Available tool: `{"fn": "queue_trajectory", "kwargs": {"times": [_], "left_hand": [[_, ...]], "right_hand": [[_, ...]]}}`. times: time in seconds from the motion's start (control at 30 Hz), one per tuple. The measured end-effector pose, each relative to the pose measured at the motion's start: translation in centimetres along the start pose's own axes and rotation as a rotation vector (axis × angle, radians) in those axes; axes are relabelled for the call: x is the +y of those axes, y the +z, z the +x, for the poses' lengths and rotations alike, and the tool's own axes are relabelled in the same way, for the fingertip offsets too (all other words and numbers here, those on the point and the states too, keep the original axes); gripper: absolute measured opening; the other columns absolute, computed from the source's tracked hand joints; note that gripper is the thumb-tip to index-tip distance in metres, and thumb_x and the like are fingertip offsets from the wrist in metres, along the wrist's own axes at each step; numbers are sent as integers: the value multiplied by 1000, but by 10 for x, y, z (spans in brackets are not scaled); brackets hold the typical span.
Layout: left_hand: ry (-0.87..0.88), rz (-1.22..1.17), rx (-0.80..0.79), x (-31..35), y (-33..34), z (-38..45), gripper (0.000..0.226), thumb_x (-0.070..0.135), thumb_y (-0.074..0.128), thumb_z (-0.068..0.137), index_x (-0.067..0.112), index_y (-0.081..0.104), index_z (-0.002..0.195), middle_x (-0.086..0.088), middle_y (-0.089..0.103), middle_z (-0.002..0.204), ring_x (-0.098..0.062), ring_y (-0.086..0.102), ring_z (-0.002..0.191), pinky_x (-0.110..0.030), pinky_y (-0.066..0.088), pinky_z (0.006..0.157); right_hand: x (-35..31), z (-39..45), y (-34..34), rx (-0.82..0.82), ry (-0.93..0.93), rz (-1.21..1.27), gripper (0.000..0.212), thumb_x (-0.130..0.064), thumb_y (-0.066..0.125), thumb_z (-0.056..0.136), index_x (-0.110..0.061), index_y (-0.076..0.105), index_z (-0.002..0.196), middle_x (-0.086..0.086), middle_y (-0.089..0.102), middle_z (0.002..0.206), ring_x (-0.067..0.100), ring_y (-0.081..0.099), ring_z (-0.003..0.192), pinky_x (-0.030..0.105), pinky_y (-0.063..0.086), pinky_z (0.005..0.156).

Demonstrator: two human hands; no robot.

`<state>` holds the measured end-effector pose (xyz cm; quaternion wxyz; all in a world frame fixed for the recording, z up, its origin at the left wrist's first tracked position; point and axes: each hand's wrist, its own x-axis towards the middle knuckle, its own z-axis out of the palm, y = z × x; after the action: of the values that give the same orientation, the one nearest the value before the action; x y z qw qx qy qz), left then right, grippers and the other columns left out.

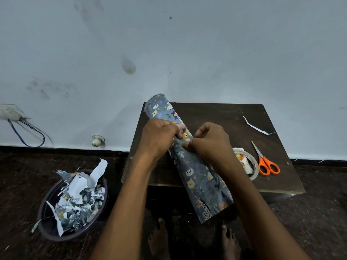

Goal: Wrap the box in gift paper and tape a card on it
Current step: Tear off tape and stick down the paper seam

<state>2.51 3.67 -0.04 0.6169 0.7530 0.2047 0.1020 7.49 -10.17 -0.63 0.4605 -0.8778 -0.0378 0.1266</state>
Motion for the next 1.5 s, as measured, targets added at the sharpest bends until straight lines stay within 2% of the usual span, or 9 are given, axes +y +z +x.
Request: {"fn": "queue_trajectory", "kwargs": {"times": [0.13, 0.27, 0.4, 0.53, 0.63, 0.8, 1.0, 1.27, 1.5], "left_hand": [[18, 2, 0, 1, 0, -2, 28, 23, 60, 73, 16, 70, 47, 3, 79, 87, -8, 73, 95, -41, 53, 102], [14, 16, -12, 1, 0, -1, 25, 24, 60, 69, 16, 70, 48, 6, 79, 87, -6, 73, 96, -39, 52, 102], [16, 39, -19, 1, 1, 0, 26, 28, 66, 73, 16, 72, 50, 8, 79, 88, -6, 72, 98, -40, 51, 103], [40, 103, -15, 0, 0, 0, 38, 19, 69, 91, 18, 72, 53, 8, 77, 79, -7, 71, 94, -38, 53, 97], [49, 103, -33, 2, 0, -3, 39, 26, 69, 91, 18, 71, 53, 9, 75, 73, -9, 71, 88, -30, 51, 87], [35, 87, -39, 0, 0, -1, 29, 12, 67, 91, 10, 76, 64, 8, 76, 73, -8, 72, 88, -35, 53, 96], [54, 157, -17, 2, 0, -3, 39, 10, 68, 89, 19, 71, 52, 14, 74, 72, -2, 70, 86, -24, 50, 82], [80, 154, -23, 0, 3, -2, 43, 14, 73, 89, 25, 71, 47, 12, 78, 85, -3, 71, 94, -33, 55, 95], [79, 162, -23, 2, 3, -2, 44, 8, 71, 87, 24, 71, 46, 10, 78, 83, -5, 71, 91, -33, 55, 92]], "right_hand": [[2, 3, -3, -95, 67, 183, 27, -5, 87, 69, -18, 64, 76, 2, 66, 73, 15, 62, 64, 30, 52, 59], [3, 7, -14, -171, 91, 331, 21, 9, 67, 83, -12, 69, 79, 4, 63, 59, 13, 53, 45, 24, 43, 46], [2, 7, -18, -119, -14, 408, 11, -7, 70, 88, -7, 73, 78, 1, 61, 57, 11, 50, 49, 22, 41, 46], [-2, 6, -13, -166, -82, 377, 28, -32, 75, 90, -9, 76, 73, 1, 65, 61, 10, 52, 54, 22, 41, 50], [-4, 4, -10, -169, -102, 358, 32, -35, 76, 90, -10, 76, 70, 2, 66, 61, 7, 51, 50, 21, 41, 48], [-7, 2, -13, -211, -84, 494, 44, -43, 73, 91, -2, 76, 75, 10, 63, 65, 15, 48, 54, 21, 38, 45], [-5, 3, -16, -259, -122, 452, 28, -33, 78, 88, -16, 76, 66, 11, 66, 69, 18, 50, 61, 20, 39, 46], [2, 8, -16, -202, -163, 393, 18, -13, 73, 92, -1, 76, 79, 21, 72, 75, 18, 55, 57, 23, 44, 47], [0, 8, -15, -180, -198, 323, 29, -21, 67, 98, -6, 75, 75, 12, 73, 69, 11, 59, 54, 20, 45, 49]]}}
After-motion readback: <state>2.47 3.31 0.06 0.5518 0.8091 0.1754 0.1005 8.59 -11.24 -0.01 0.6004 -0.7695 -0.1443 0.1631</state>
